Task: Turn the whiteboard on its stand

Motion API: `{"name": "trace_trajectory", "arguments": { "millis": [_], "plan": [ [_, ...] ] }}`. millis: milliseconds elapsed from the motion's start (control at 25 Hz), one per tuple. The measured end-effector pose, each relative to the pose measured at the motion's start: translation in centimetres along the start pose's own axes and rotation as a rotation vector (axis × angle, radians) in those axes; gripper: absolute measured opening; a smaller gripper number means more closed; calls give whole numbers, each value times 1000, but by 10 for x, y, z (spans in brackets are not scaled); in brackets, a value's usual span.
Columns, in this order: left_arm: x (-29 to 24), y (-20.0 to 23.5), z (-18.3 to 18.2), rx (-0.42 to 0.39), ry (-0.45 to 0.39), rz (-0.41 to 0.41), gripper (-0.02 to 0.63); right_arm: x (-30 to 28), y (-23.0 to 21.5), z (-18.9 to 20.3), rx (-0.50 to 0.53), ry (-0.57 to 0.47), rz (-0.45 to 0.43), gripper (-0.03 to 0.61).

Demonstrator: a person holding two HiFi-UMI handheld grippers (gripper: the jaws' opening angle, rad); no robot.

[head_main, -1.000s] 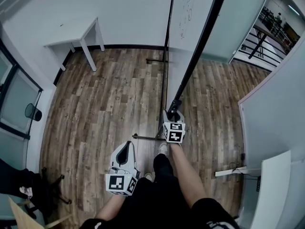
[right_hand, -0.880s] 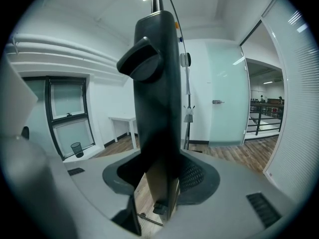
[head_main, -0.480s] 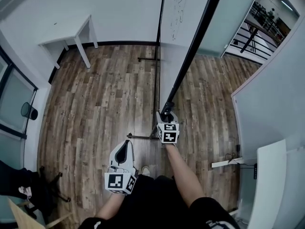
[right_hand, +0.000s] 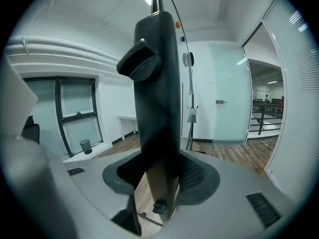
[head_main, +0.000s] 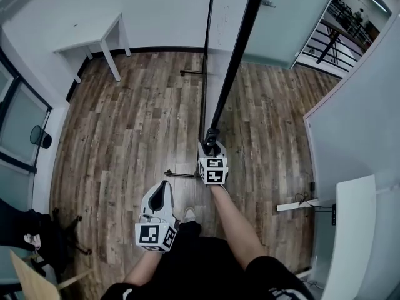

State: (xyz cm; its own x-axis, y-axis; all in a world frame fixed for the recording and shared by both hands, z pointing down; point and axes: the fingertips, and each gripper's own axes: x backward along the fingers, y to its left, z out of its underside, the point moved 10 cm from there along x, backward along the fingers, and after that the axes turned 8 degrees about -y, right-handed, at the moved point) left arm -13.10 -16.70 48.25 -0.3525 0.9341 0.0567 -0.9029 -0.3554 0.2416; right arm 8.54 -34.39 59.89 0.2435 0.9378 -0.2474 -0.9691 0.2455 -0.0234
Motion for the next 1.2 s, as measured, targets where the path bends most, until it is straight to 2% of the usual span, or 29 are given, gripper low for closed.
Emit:
{"name": "trace_trajectory", "arguments": {
  "millis": [600,960,1200],
  "plan": [
    [119,-42,5,-34,-45,-42,18,114,48,38,11,-16,-39,184],
    [227,-75,20,-54,-66,-81,18,195,80,64,15,-32,-57,184],
    [294,-92,22,-74,-56,-115,17,228,96,73,12,-7,-72,183]
  ]
}}
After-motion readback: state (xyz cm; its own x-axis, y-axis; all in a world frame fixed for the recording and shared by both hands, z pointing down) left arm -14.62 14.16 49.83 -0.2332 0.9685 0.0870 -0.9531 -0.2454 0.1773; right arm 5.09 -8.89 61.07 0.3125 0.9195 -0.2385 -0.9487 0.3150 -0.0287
